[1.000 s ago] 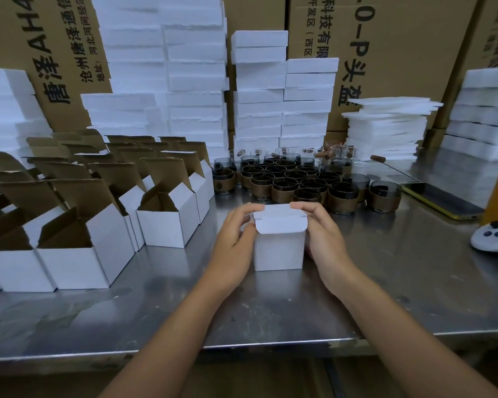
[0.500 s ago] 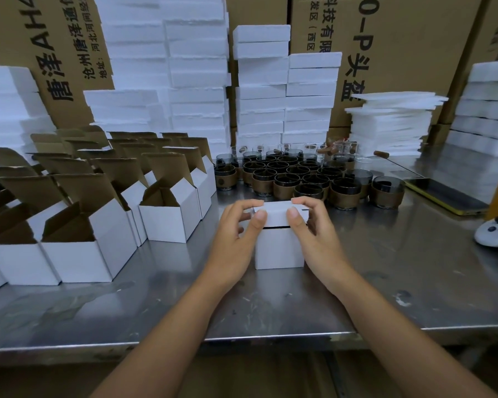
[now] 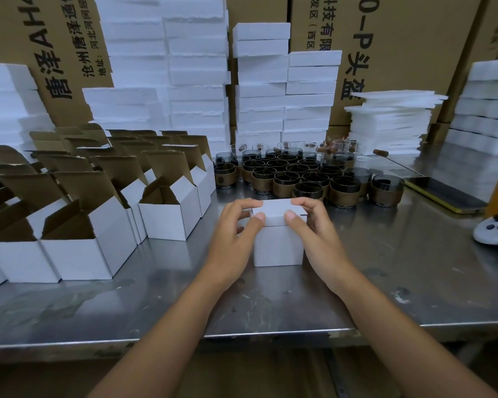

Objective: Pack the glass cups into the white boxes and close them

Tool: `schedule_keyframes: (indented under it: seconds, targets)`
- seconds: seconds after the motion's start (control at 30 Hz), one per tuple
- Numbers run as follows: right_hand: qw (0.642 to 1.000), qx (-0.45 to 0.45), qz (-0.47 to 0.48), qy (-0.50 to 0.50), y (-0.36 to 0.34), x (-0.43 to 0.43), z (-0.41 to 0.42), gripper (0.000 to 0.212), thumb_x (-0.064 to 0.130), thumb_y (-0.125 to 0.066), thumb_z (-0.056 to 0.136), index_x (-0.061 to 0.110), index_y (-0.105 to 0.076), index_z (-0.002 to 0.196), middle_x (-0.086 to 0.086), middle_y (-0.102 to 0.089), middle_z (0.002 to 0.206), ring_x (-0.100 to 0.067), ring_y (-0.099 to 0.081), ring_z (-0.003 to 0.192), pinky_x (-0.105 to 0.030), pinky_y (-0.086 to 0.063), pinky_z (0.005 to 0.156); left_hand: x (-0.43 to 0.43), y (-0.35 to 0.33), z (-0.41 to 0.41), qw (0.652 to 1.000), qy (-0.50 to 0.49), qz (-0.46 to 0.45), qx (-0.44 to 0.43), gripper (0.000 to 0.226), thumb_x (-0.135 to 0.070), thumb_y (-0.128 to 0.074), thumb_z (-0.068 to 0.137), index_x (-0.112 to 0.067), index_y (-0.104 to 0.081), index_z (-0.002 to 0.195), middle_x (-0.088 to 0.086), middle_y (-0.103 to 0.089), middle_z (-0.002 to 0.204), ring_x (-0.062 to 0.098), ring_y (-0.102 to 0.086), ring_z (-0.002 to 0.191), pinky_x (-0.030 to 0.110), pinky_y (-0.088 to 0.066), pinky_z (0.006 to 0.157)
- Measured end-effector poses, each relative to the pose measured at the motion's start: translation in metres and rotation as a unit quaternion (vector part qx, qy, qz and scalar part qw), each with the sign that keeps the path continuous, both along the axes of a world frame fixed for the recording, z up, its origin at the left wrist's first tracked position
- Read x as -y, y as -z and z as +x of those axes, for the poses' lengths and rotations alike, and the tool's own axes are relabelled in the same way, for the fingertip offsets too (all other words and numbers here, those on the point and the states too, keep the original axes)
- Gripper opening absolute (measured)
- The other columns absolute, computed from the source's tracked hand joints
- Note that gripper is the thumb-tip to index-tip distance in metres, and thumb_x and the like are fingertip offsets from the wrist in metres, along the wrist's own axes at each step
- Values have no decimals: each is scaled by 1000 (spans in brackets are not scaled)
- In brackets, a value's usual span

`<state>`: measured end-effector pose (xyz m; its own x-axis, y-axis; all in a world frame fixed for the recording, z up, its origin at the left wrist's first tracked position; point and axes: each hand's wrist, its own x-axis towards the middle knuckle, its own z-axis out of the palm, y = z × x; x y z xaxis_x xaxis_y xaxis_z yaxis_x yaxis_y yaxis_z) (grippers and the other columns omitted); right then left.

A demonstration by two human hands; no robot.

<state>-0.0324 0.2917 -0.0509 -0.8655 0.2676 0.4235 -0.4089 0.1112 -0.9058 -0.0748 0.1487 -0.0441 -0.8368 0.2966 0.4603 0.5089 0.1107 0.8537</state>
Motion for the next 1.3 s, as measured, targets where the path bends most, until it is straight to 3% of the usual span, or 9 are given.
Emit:
schedule_keyframes:
  seconds: [0.13, 0.4, 0.57, 0.67, 0.73, 0.93, 1.07, 1.2, 1.3]
  targets:
    - [999, 10, -22, 37, -2, -1, -3, 14, 28, -45, 98, 29, -58, 92, 27, -63, 81, 9, -57, 73, -12, -47, 64, 2, 0, 0, 1000, 4, -4, 3, 21, -22, -44, 97, -41, -52, 96, -17, -50, 112, -21, -45, 95, 4, -40, 76]
    - [999, 18, -14, 40, -2, 0, -3, 23, 10, -45, 95, 29, -57, 90, 15, -58, 95, 8, -54, 77, -16, -44, 67, 3, 1, -2, 1000, 19, -18, 10, 27, -13, -43, 97, -39, -49, 102, -27, -44, 110, -29, -39, 93, 1, -36, 80]
    - [999, 21, -10, 31, -5, 2, 0, 22, 11, -45, 96, 29, -57, 92, 14, -58, 97, 11, -55, 76, -8, -43, 61, 1, 0, 1, 998, 42, 2, 37, 21, -21, -42, 93, -38, -46, 105, -18, -43, 113, -15, -43, 97, 17, -41, 83]
    - [992, -28, 70, 97, -4, 5, 4, 17, 13, -51, 95, 29, -57, 96, 7, -58, 109, 5, -54, 98, -10, -43, 77, 1, -2, 2, 997, 45, 23, 58, 33, -32, -38, 78, -40, -44, 109, -21, -43, 112, -19, -44, 88, 12, -42, 77]
    - [968, -76, 172, 168, -4, 7, 8, 13, 14, -54, 94, 24, -59, 102, 4, -55, 115, -6, -51, 109, -18, -40, 91, 1, -2, 0, 993, 59, 58, 82, 35, -27, -43, 82, -36, -43, 116, -18, -44, 112, -22, -46, 86, 4, -41, 74]
    - [904, -17, 382, 189, -3, 16, 17, 41, 46, -58, 87, 21, -50, 118, 7, -42, 126, -9, -39, 116, -26, -37, 91, 3, 1, -9, 972, 117, 127, 161, 31, -5, -49, 91, -27, -50, 113, -7, -56, 113, 5, -54, 108, 19, -45, 87]
    - [884, -11, 399, 244, -4, 24, 15, 58, 52, -69, 74, 18, -45, 114, 3, -41, 123, -13, -43, 111, -30, -42, 87, 2, 2, -8, 976, 103, 102, 160, 40, -35, -67, 78, -35, -47, 113, -17, -52, 121, 3, -48, 120, 30, -38, 103]
    - [894, 13, 360, 266, -6, 21, 11, 54, 46, -71, 70, 19, -42, 106, 5, -36, 117, -15, -43, 106, -30, -43, 77, 2, 3, -4, 983, 84, 79, 144, 43, -56, -60, 79, -41, -44, 116, -24, -49, 121, -16, -46, 109, 22, -36, 94]
    - [881, 51, 371, 290, -7, 2, 12, 54, 44, -67, 67, 20, -39, 107, 8, -29, 112, -16, -42, 106, -30, -39, 72, 3, 5, -4, 988, 51, 65, 132, 36, -59, -52, 82, -42, -43, 112, -14, -52, 125, -1, -48, 116, 24, -39, 90]
